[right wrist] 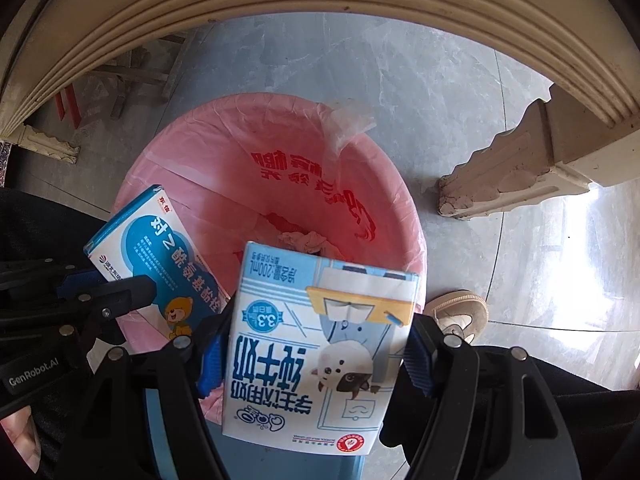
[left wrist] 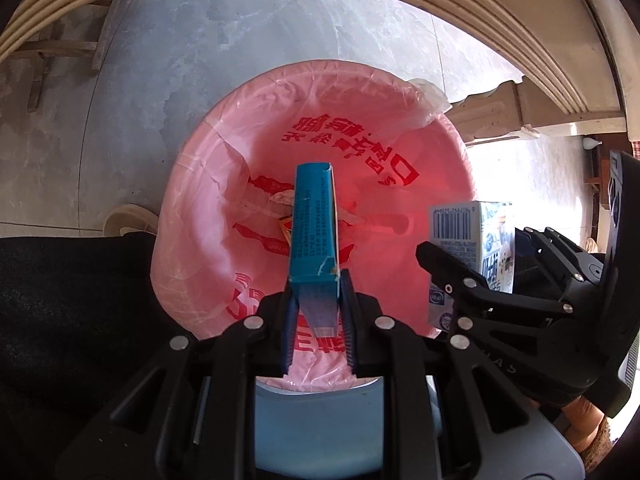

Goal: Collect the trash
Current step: 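Open both grippers to drop the blue box and milk carton into the bin, then move the left tool to the yellow snack wrapper while the right tool approaches the black box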

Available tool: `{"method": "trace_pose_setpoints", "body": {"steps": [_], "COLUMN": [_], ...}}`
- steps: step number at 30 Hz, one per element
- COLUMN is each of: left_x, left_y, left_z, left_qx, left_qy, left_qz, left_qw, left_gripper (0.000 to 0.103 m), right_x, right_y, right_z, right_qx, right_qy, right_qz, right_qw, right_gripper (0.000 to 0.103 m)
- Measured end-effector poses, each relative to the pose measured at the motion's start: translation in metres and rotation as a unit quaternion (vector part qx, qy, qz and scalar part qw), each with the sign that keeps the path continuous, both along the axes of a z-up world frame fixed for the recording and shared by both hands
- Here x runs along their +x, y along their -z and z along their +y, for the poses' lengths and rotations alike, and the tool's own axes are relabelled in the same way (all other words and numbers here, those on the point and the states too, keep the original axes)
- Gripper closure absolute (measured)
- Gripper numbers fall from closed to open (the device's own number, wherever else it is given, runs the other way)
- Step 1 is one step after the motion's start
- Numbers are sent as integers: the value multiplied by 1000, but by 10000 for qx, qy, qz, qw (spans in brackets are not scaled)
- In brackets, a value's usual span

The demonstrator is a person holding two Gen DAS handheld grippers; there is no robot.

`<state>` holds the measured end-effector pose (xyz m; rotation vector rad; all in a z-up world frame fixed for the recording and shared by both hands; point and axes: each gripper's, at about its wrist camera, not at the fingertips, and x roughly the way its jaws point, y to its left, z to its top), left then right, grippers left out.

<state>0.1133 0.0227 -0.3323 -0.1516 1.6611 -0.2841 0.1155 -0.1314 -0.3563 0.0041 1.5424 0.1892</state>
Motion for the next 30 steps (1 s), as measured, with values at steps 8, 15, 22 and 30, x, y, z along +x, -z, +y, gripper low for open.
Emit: {"method": "trace_pose_setpoints", "body": {"steps": [8, 15, 22, 30], "left_x": [1, 3, 4, 4], "left_y": [5, 6, 4, 3], "left_z": [-1, 6, 9, 7], "left_qx": [223, 205, 304, 415], "left_qy": [27, -108, -175, -102], "left_qz": [61, 101, 20, -87], "left_qw": [9997, 9997, 9994, 9991], "left_gripper": [82, 61, 48, 47], "right_x": [2, 2, 2, 2], "right_y": [6, 9, 11, 8], "right_z": [5, 7, 11, 8], "right_qx": [25, 2, -86, -90], "right_qy": [-69, -106, -195, -96], "right_qz": [74, 94, 108, 21], "right_qw": [9999, 9999, 9997, 9999], "right_gripper": [34, 34, 30, 30]}}
